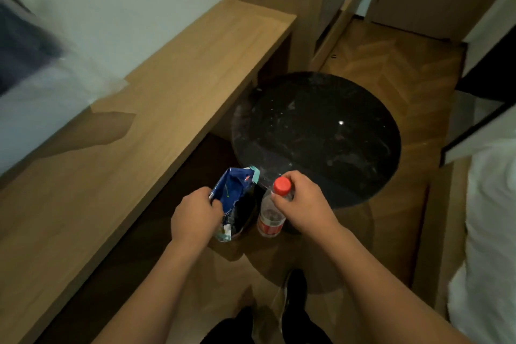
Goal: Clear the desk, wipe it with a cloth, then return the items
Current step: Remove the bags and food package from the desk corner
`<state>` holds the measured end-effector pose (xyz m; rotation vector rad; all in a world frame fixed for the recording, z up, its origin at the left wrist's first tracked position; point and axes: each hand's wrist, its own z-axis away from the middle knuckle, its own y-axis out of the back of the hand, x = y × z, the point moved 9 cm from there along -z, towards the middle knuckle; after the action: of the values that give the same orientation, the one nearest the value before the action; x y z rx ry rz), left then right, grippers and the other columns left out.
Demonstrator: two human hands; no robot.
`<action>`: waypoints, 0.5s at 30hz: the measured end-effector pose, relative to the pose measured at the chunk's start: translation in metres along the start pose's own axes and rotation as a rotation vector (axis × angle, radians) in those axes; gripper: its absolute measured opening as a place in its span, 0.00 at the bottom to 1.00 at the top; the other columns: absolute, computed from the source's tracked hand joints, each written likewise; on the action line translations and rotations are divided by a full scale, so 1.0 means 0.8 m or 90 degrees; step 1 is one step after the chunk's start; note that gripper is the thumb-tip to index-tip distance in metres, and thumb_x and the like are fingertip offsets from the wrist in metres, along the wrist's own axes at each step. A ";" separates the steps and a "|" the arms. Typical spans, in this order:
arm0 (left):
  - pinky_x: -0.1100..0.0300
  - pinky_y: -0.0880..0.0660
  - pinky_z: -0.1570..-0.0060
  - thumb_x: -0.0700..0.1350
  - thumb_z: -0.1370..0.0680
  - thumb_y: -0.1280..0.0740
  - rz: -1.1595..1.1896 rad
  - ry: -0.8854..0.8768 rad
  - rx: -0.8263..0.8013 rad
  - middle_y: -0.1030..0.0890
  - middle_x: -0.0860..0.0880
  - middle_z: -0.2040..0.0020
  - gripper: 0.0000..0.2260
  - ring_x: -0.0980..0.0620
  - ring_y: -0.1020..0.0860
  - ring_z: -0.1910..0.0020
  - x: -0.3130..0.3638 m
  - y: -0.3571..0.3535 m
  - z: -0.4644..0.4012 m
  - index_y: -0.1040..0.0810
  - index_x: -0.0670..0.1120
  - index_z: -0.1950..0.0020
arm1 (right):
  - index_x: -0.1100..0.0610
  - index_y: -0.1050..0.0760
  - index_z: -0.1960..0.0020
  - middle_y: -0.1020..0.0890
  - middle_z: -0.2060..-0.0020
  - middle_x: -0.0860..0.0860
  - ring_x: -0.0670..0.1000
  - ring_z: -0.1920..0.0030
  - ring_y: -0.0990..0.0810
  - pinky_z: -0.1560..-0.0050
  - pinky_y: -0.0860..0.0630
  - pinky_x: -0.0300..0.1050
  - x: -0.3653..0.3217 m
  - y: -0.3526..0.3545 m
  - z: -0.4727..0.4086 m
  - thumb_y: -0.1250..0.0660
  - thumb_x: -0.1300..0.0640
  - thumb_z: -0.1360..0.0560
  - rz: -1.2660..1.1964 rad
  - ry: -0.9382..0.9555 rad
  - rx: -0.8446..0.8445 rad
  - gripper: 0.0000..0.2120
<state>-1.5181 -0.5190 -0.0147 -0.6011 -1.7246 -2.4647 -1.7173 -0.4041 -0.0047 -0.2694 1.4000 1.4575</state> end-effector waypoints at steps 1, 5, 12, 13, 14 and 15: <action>0.61 0.34 0.73 0.46 0.19 0.38 -0.009 0.021 -0.003 0.22 0.51 0.62 0.05 0.55 0.23 0.66 -0.007 0.000 -0.006 0.24 0.50 0.54 | 0.47 0.28 0.44 0.24 0.48 0.44 0.46 0.47 0.24 0.45 0.22 0.47 -0.007 -0.007 -0.014 0.29 0.52 0.26 0.002 0.011 -0.020 0.13; 0.54 0.21 0.64 0.45 0.21 0.37 -0.019 0.140 -0.037 0.21 0.50 0.60 0.03 0.52 0.21 0.63 -0.063 -0.003 -0.018 0.24 0.49 0.53 | 0.48 0.28 0.44 0.24 0.49 0.45 0.46 0.48 0.24 0.43 0.22 0.48 -0.039 -0.053 -0.061 0.30 0.55 0.25 0.022 0.066 -0.107 0.12; 0.52 0.20 0.63 0.43 0.20 0.36 0.050 0.258 -0.045 0.22 0.50 0.59 0.09 0.52 0.20 0.64 -0.156 -0.036 -0.048 0.34 0.50 0.43 | 0.46 0.29 0.43 0.25 0.48 0.43 0.44 0.49 0.23 0.44 0.21 0.46 -0.052 -0.160 -0.110 0.31 0.55 0.24 0.073 0.097 -0.190 0.12; 0.52 0.21 0.63 0.43 0.20 0.36 0.064 0.272 -0.048 0.22 0.50 0.59 0.10 0.51 0.20 0.64 -0.168 -0.050 -0.058 0.34 0.50 0.42 | 0.45 0.29 0.43 0.25 0.47 0.43 0.44 0.49 0.24 0.44 0.22 0.46 -0.043 -0.181 -0.119 0.32 0.55 0.24 0.079 0.090 -0.204 0.12; 0.51 0.21 0.64 0.42 0.20 0.36 0.077 0.284 -0.050 0.22 0.49 0.59 0.10 0.50 0.20 0.64 -0.181 -0.067 -0.070 0.35 0.50 0.42 | 0.46 0.29 0.43 0.26 0.47 0.43 0.44 0.48 0.24 0.45 0.22 0.45 -0.031 -0.200 -0.130 0.32 0.55 0.23 0.088 0.083 -0.213 0.12; 0.52 0.22 0.65 0.42 0.20 0.36 0.093 0.292 -0.050 0.22 0.49 0.59 0.10 0.50 0.21 0.64 -0.192 -0.087 -0.083 0.35 0.49 0.42 | 0.47 0.29 0.42 0.26 0.46 0.44 0.44 0.48 0.24 0.45 0.22 0.45 -0.016 -0.220 -0.142 0.32 0.56 0.23 0.098 0.075 -0.218 0.12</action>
<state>-1.4140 -0.5795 -0.1505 -0.1378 -1.3634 -2.3381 -1.6304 -0.5457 -0.1328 -0.4780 1.2797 1.8351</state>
